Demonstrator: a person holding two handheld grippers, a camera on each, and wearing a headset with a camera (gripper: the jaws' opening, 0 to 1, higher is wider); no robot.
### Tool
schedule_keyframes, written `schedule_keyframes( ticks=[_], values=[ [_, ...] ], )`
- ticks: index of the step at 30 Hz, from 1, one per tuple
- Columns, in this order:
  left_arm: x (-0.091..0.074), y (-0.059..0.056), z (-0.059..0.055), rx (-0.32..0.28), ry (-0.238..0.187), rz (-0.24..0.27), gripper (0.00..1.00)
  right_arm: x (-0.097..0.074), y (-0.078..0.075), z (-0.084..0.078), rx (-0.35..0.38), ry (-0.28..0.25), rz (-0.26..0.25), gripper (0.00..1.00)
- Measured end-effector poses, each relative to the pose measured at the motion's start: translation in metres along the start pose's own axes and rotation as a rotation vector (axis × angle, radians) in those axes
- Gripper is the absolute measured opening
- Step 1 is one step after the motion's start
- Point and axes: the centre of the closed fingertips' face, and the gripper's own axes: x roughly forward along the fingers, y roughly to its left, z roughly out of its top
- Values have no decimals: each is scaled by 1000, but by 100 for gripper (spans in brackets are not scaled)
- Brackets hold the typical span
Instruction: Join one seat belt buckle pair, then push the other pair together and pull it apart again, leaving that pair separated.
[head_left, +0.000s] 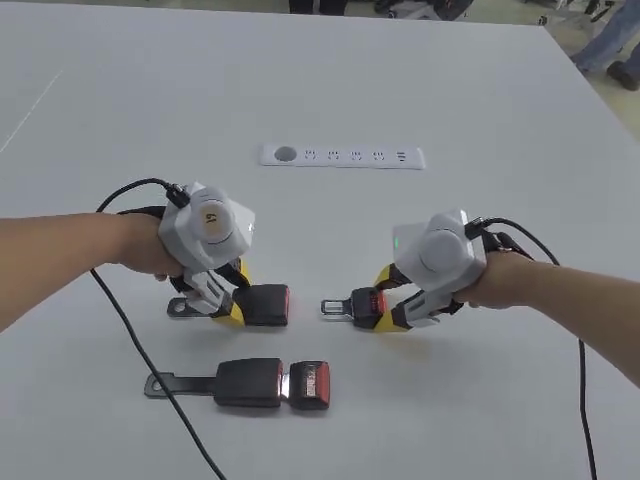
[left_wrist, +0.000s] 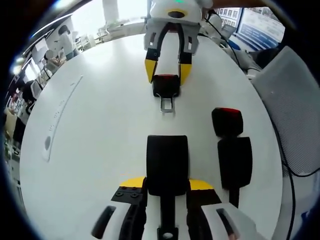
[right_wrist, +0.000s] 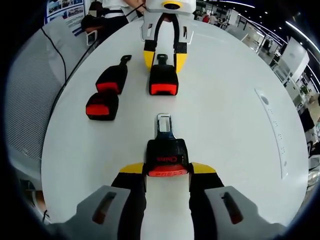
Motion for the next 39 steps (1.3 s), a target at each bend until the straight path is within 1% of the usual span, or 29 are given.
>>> schedule_keyframes(
  ticks=[2,7,10,12,13,14,15,21,24,26,27,29,34,35,37,39],
  values=[
    [2,3,-3,-3,-1,2,30,0,0,0,2,0,0,31],
    [0,-3,1,1,11,0,30,-1,1,1,4,5,0,30],
    [1,0,-2,-3,16,-4,30,-2,1,1,5,8,-2,30],
    [-1,-4,2,-6,17,-7,30,-2,1,1,5,9,-3,30],
    [2,1,-3,-7,17,-8,30,-2,1,1,5,9,-3,30],
    [2,2,-4,-7,17,-8,30,-2,0,1,5,10,-3,30],
    [0,-1,-1,-9,17,-8,30,-1,0,1,7,10,-3,30],
    [0,-1,0,-17,15,-8,30,0,0,1,12,10,-1,30],
    [3,4,-5,-18,15,-10,30,1,0,2,16,9,-1,30],
    [4,5,-6,-18,15,-10,30,1,0,3,20,10,-1,30],
    [1,0,-2,-18,15,-11,30,2,0,4,21,10,-2,30],
    [2,0,-2,-17,15,-11,30,2,1,5,19,10,-2,30],
    [-2,-7,5,-13,21,-13,30,3,0,8,21,11,-2,30],
    [2,0,-2,-14,21,-14,30,3,0,9,21,11,-2,30],
    [4,2,-4,-15,22,-16,30,4,0,9,21,11,-3,30],
    [2,0,-2,-13,23,-17,30,4,-1,10,22,11,-3,30]
  ],
)
